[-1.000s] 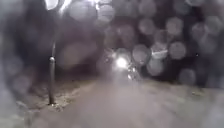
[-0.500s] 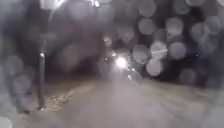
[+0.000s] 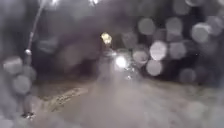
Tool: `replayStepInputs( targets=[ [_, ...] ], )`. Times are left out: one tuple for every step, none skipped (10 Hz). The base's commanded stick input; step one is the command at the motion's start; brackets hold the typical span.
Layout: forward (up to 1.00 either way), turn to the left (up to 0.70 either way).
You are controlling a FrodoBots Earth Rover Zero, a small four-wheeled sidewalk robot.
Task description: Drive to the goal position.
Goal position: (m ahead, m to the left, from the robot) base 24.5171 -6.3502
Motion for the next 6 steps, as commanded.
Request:
replayStepInputs(
  targets=[
    [0.70,0.00],
    [0.70,0.00],
    [0.70,0.00],
    [0.70,0.00],
    [0.70,0.00],
    [0.70,0.00]
  ],
)
